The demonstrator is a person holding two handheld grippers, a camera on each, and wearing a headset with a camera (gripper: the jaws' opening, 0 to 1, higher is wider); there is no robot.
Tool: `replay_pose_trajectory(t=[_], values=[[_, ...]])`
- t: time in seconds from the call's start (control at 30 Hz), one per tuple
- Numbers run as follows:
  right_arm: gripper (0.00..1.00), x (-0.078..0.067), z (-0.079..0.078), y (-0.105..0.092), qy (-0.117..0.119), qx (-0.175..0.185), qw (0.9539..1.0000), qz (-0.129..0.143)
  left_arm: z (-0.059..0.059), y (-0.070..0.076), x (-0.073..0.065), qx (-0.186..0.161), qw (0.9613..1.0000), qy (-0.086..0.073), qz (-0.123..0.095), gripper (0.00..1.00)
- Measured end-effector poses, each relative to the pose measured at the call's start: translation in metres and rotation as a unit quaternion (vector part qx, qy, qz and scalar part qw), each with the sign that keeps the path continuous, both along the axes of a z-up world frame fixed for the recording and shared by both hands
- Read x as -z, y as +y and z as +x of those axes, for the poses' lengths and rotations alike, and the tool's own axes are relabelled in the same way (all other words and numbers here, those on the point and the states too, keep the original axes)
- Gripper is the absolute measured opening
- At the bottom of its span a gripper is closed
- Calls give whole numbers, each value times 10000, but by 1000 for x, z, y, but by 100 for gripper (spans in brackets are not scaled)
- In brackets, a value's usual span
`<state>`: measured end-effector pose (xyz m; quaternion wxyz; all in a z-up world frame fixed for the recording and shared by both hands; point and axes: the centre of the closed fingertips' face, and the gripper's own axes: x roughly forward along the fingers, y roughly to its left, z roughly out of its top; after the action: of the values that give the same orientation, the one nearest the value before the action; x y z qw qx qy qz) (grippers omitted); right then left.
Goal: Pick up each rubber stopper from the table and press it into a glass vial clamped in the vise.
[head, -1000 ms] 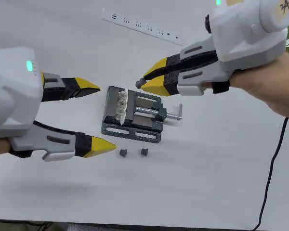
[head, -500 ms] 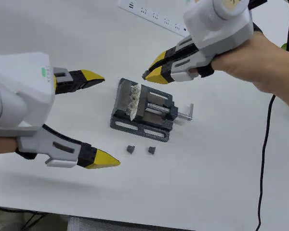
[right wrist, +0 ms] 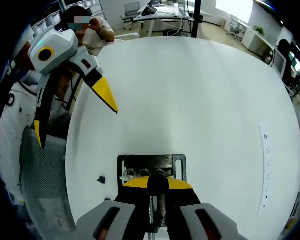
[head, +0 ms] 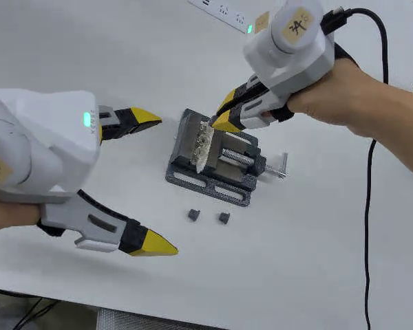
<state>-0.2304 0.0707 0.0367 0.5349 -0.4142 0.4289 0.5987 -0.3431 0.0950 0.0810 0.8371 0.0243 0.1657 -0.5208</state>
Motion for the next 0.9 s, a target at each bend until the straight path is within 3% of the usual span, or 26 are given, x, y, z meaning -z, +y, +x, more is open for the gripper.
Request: replay_pose_trajectory(t=[0.2,0.63,0.9], values=[[5,3,-1,0,13,-37,10000,-60,3,2,-2,-78,9999,25,-112,99],[5,11,2,0,32,-80,9998,-153,1,-1,-1,-62,9999,42,-143,98],[5,11,0,0,-108,-273,9990,-346,2,-1,0,-69,9998,53,-150,98]])
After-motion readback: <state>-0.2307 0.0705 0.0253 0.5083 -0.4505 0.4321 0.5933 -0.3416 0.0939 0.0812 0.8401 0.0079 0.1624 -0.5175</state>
